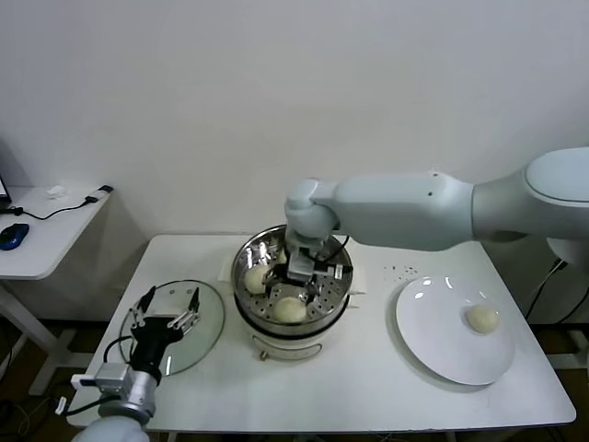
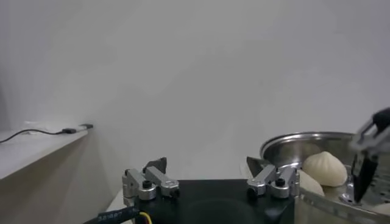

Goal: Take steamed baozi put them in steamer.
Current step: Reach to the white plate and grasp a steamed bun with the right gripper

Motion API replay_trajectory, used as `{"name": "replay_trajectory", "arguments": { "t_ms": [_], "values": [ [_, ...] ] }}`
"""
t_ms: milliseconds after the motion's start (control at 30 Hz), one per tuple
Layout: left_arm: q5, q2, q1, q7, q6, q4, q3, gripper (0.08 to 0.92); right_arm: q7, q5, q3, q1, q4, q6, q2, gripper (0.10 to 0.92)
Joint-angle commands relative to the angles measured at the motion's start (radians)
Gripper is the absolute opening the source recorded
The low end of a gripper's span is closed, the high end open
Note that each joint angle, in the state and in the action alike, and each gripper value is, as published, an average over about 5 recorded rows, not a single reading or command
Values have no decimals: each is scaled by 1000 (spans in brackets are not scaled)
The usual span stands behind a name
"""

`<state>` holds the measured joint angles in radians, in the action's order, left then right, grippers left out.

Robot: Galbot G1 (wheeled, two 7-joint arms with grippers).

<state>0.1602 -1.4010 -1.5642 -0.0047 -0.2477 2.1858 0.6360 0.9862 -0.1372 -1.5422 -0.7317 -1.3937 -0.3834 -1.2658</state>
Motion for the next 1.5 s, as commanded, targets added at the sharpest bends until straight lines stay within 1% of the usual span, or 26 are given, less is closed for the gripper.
{"name": "replay_trajectory", "arguments": {
  "t_ms": [33, 100, 200, 267, 367, 500, 600, 800, 933, 1067, 1333, 1500],
  "values": [
    [0, 5, -2, 1, 1, 2, 2, 823, 104, -287, -28, -165, 51, 11, 160, 823],
    [2, 8, -3, 2, 2, 4, 5, 823, 118, -344, -55, -199, 64, 59, 225, 823],
    [6, 11, -5, 2, 4, 5, 9, 823, 120, -419, -135, -263, 69, 169, 342, 823],
    [9, 12, -7, 1, 6, 6, 10, 823, 115, -444, -202, -304, 68, 232, 425, 823],
    [12, 12, -10, 1, 8, 9, 8, 823, 113, -446, -283, -345, 68, 285, 540, 823],
    [14, 13, -15, 0, 9, 17, 3, 823, 113, -410, -362, -355, 58, 318, 672, 823],
    [14, 14, -18, 0, 9, 23, 0, 823, 105, -340, -386, -309, 62, 334, 748, 823],
    [14, 16, -21, -1, 9, 25, 0, 823, 76, -231, -295, -114, 101, 374, 864, 823],
    [10, 12, -20, -1, 9, 21, -1, 823, 61, -180, -126, 71, 146, 394, 908, 823],
    [-1, 6, -17, 0, 7, 14, -6, 823, 47, -126, 48, 255, 214, 404, 909, 823],
    [-17, 2, -7, 1, 4, -4, -9, 823, 32, -93, 158, 382, 327, 404, 812, 823],
    [-26, -7, -3, 1, 2, -9, -13, 823, 24, -83, 188, 430, 367, 407, 755, 823]
  ]
}}
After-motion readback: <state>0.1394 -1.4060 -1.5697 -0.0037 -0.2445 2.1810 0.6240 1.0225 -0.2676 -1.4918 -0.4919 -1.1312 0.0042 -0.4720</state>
